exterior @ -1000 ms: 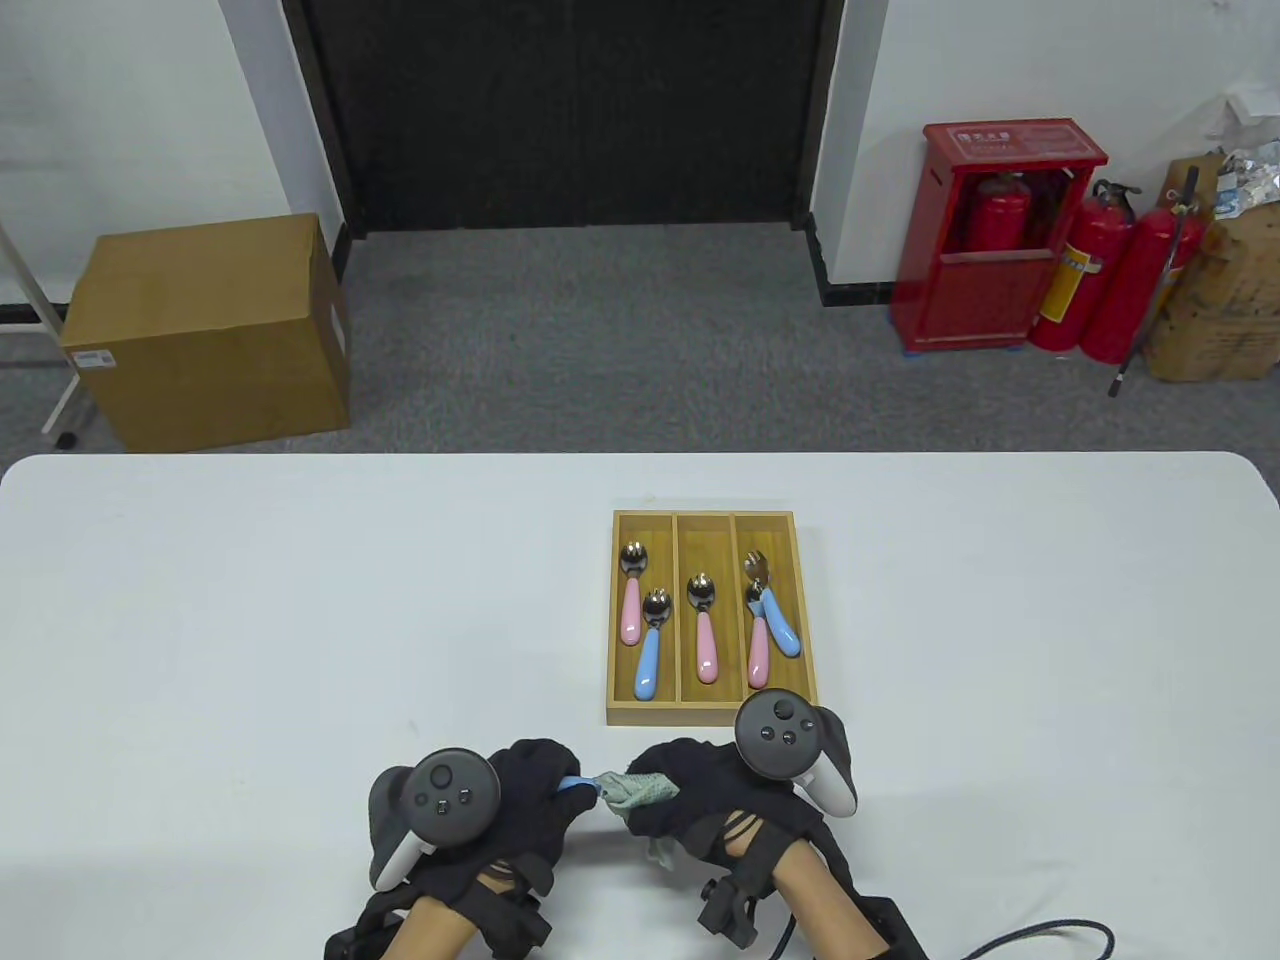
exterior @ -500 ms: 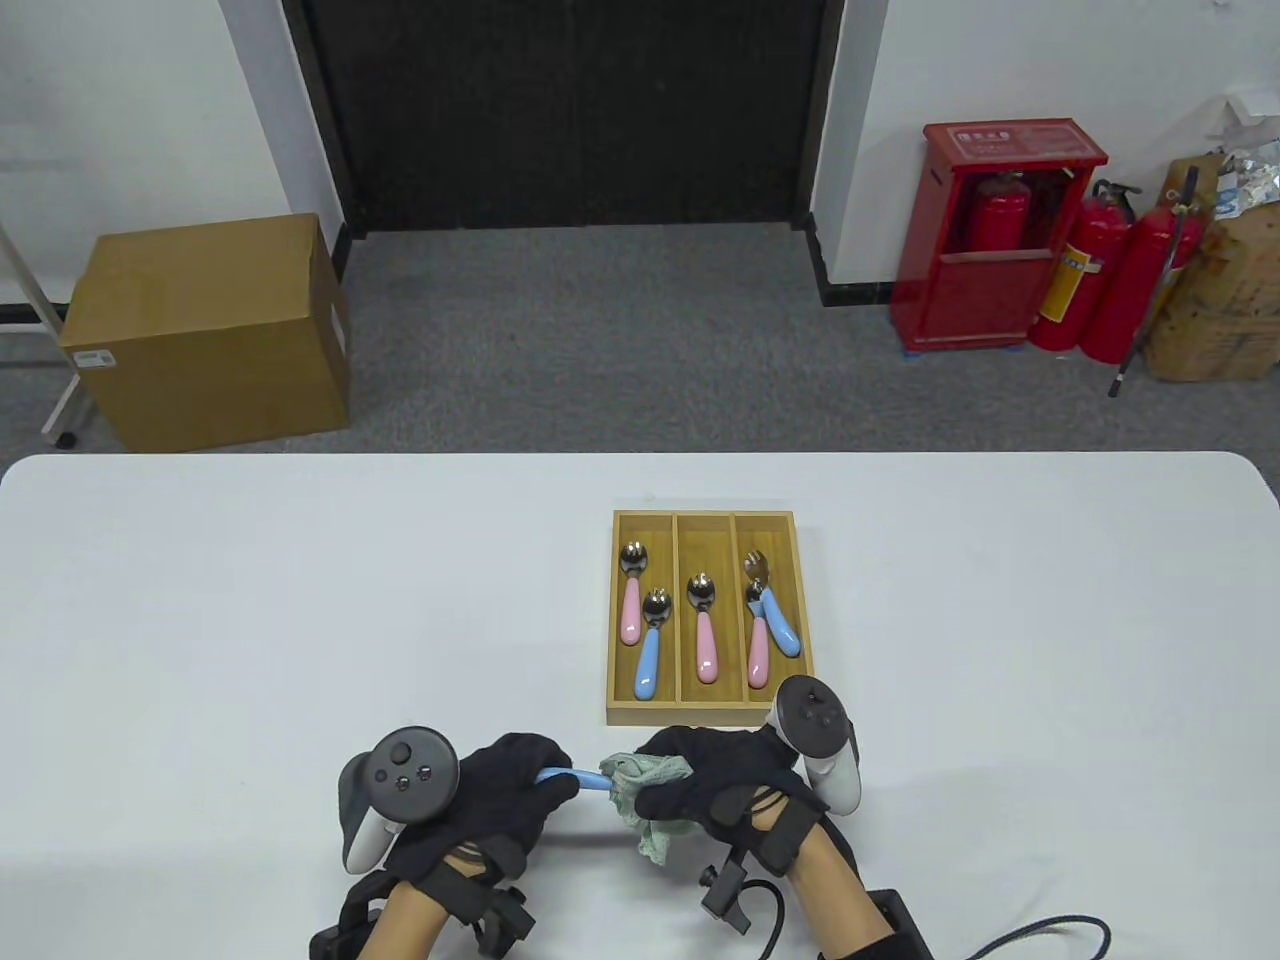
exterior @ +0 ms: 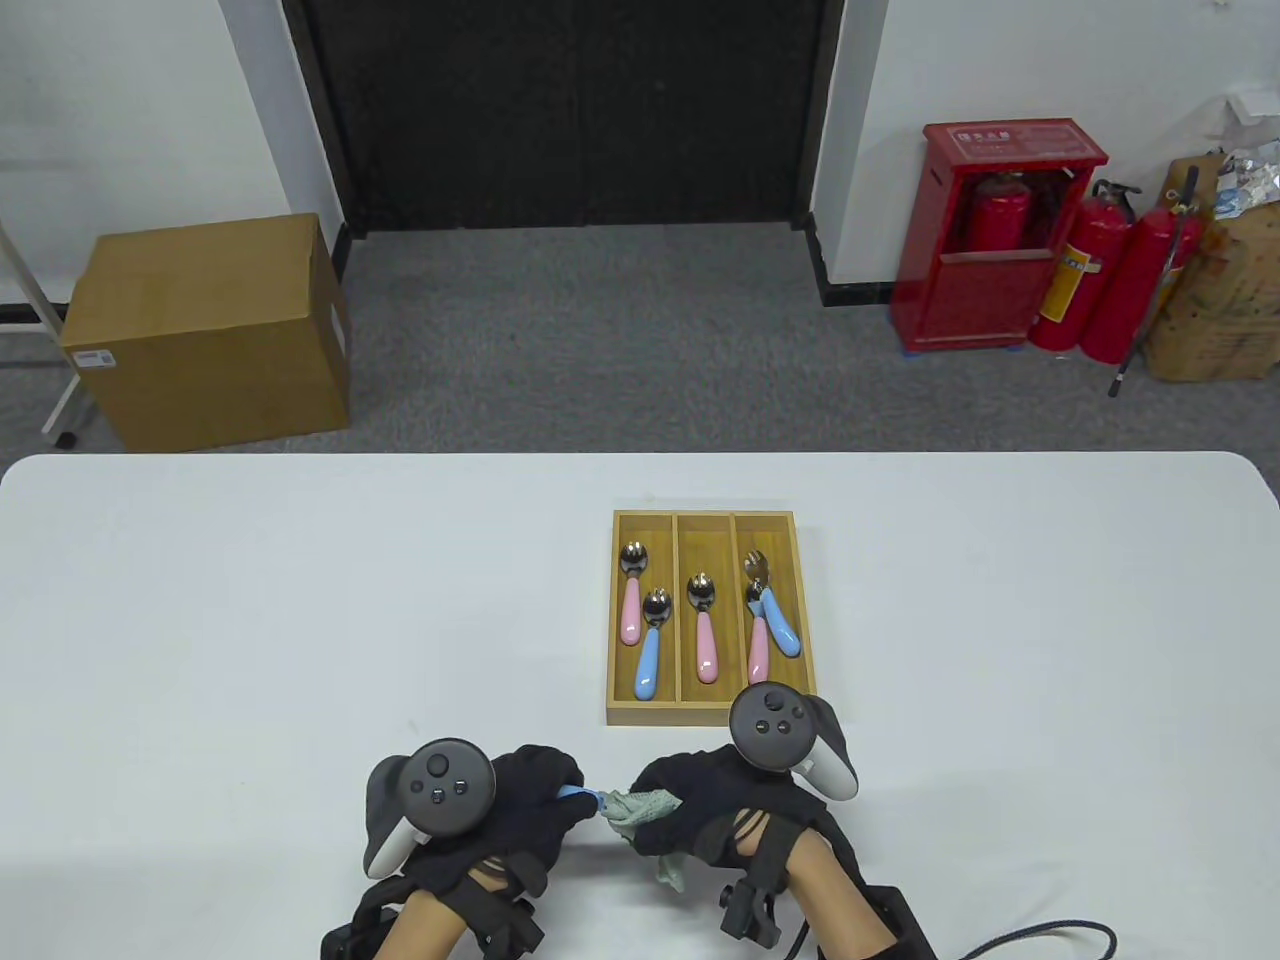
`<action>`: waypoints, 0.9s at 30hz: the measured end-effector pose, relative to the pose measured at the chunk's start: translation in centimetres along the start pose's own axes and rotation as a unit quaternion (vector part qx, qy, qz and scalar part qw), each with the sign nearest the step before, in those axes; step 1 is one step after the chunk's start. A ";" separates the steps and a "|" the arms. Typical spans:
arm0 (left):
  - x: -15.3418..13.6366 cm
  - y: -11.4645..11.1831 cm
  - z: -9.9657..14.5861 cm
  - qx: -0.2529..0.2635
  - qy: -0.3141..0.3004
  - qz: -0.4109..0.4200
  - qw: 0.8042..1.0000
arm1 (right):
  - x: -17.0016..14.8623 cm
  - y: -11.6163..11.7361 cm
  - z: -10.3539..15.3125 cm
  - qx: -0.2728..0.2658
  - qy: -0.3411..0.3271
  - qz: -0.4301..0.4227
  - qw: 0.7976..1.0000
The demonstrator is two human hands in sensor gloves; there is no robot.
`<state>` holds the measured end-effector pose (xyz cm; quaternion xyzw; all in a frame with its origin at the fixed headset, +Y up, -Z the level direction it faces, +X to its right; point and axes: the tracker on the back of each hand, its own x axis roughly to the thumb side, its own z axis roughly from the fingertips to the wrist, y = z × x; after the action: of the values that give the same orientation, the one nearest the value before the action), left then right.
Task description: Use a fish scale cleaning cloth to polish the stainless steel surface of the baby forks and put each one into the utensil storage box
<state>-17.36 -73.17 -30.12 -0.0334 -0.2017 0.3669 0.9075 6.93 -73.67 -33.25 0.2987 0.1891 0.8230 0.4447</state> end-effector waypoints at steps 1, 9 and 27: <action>0.0 0.0 0.0 0.001 0.001 -0.003 1.000 | 0.0 -0.1 0.0 -0.007 0.006 0.009 1.000; -1.6 0.1 -0.3 0.013 0.031 0.121 0.992 | -1.5 -1.0 0.2 -0.121 0.001 -0.184 0.976; -1.0 0.0 -0.1 -0.001 0.027 0.074 0.997 | -1.6 -0.6 0.4 -0.057 0.033 -0.130 0.989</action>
<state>-18.01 -73.84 -30.58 -0.0595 -0.1745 0.4320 0.8828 8.29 -74.68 -33.84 0.2188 0.1939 0.7767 0.5580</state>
